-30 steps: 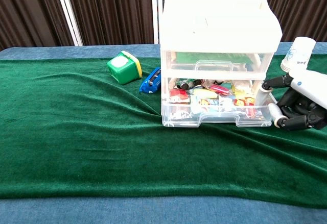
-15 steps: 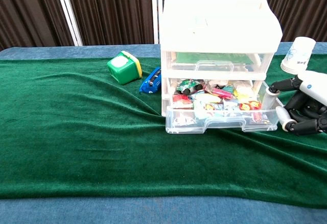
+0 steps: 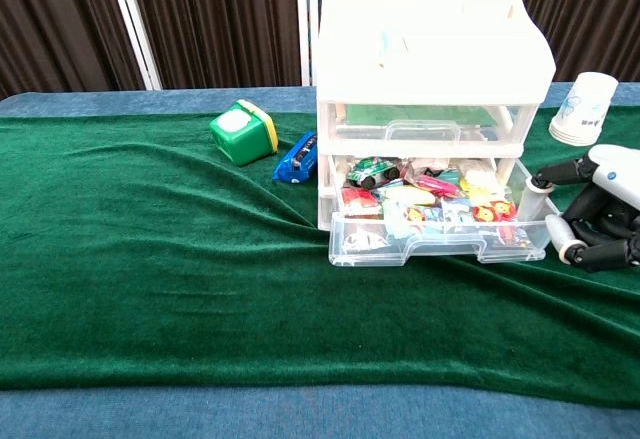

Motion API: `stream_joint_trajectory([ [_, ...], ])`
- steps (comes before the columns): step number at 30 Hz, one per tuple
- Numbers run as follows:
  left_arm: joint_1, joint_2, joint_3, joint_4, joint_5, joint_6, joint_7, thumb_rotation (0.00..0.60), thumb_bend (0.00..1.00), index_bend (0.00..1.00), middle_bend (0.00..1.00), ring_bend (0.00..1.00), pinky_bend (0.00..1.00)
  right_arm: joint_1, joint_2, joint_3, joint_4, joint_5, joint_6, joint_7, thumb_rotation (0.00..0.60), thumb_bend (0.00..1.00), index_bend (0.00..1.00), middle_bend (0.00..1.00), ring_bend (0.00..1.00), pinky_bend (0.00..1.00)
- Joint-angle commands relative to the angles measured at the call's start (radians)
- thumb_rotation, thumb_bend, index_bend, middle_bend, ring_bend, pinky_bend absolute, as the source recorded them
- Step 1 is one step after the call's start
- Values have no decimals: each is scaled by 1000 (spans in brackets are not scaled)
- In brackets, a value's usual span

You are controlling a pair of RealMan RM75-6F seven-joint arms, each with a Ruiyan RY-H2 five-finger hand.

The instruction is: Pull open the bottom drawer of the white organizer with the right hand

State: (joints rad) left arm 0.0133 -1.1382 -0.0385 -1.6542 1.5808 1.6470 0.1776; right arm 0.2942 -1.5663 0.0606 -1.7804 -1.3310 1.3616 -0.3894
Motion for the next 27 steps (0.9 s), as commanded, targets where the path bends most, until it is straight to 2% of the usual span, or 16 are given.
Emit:
stream_joint_trajectory([
  [1, 0, 0, 0, 0, 0, 0, 0, 600, 0, 0, 0, 0, 0, -3, 0, -2, 4, -12, 3, 7, 600, 554, 437, 903, 961, 829],
  [10, 1, 1, 1, -1, 4, 3, -2, 600, 0, 0, 0, 0, 0, -7, 4, 2, -3, -30, 8, 17, 600, 552, 236, 903, 960, 829],
  [16, 1, 2, 0, 0, 2, 4, -6, 600, 0, 0, 0, 0, 0, -12, 13, 2, -14, -61, 27, 11, 600, 553, 220, 903, 960, 829],
  [21, 2, 4, -1, 2, 1, 5, -11, 600, 0, 0, 0, 0, 0, -32, 63, 5, -25, -111, 81, 1, 600, 551, 220, 879, 937, 805],
  [24, 2, 3, -2, 3, 1, 6, -12, 600, 0, 0, 0, 0, 0, -54, 110, 13, -25, -145, 134, 14, 600, 550, 220, 841, 905, 770],
  [27, 2, 1, -1, 4, 2, 5, -8, 600, 0, 0, 0, 0, 0, -78, 161, 24, -15, -182, 194, 53, 600, 544, 221, 756, 838, 682],
])
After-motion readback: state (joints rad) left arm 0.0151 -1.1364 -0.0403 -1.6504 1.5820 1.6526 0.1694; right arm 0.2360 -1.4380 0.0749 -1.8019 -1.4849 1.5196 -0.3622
